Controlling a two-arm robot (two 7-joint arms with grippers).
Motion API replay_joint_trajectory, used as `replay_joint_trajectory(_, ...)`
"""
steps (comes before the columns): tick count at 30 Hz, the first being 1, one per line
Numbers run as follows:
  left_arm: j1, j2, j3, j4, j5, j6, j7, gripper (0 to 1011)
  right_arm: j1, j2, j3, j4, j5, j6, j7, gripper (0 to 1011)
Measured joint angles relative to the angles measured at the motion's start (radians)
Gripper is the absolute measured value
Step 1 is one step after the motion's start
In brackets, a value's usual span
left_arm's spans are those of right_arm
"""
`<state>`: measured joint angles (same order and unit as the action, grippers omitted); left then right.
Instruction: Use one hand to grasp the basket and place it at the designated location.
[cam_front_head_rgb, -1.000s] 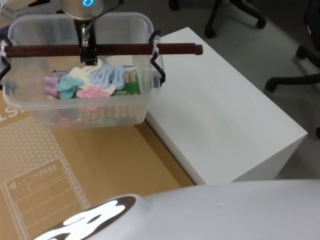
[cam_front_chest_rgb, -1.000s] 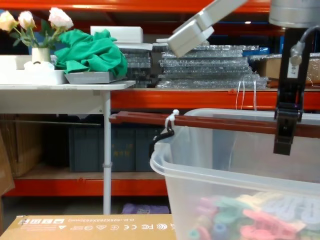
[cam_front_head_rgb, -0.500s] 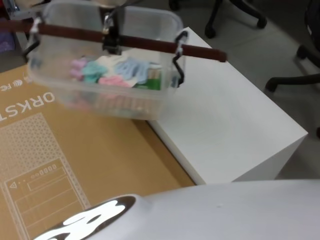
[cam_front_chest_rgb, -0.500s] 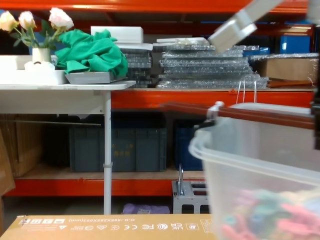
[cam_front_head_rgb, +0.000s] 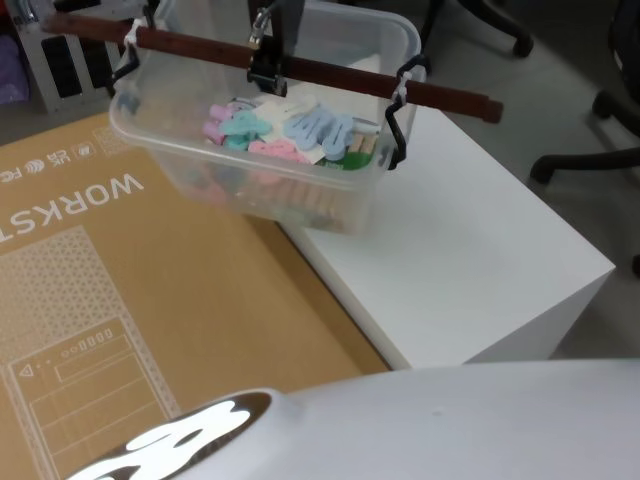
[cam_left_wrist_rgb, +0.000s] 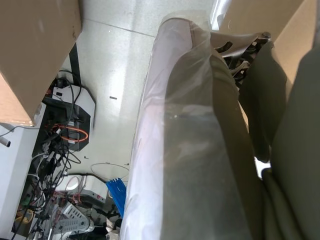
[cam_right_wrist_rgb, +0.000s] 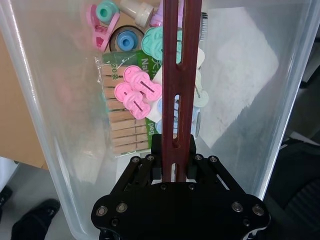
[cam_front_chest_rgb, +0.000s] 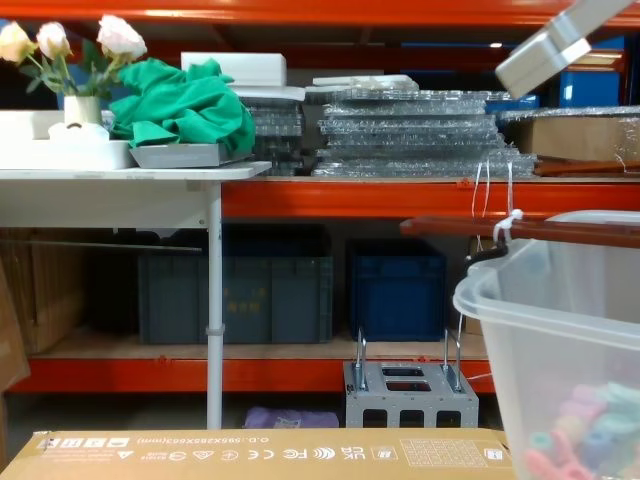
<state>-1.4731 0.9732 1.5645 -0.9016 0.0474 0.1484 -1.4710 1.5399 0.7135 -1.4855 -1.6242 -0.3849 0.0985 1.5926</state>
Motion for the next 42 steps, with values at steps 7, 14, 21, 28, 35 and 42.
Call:
replay_joint_trajectory(7,0.0,0.0,0.0,0.0,0.0,0.0,0.0,0,-0.015,0.031,0.017,0.001,-0.008,0.041,0.01,240)
replay_joint_trajectory(14,0.0,0.0,0.0,0.0,0.0,0.0,0.0,0,-0.045,0.101,0.054,-0.002,-0.002,0.118,0.002,240)
replay_joint_trajectory(21,0.0,0.0,0.0,0.0,0.0,0.0,0.0,0,-0.078,0.168,0.09,-0.015,0.008,0.192,-0.026,240)
replay_joint_trajectory(28,0.0,0.0,0.0,0.0,0.0,0.0,0.0,0,-0.123,0.237,0.128,-0.043,0.02,0.258,-0.081,240)
replay_joint_trajectory(35,0.0,0.0,0.0,0.0,0.0,0.0,0.0,0,-0.16,0.278,0.157,-0.063,0.033,0.29,-0.122,239)
replay_joint_trajectory(42,0.0,0.0,0.0,0.0,0.0,0.0,0.0,0,-0.211,0.326,0.196,-0.086,0.067,0.351,-0.17,239)
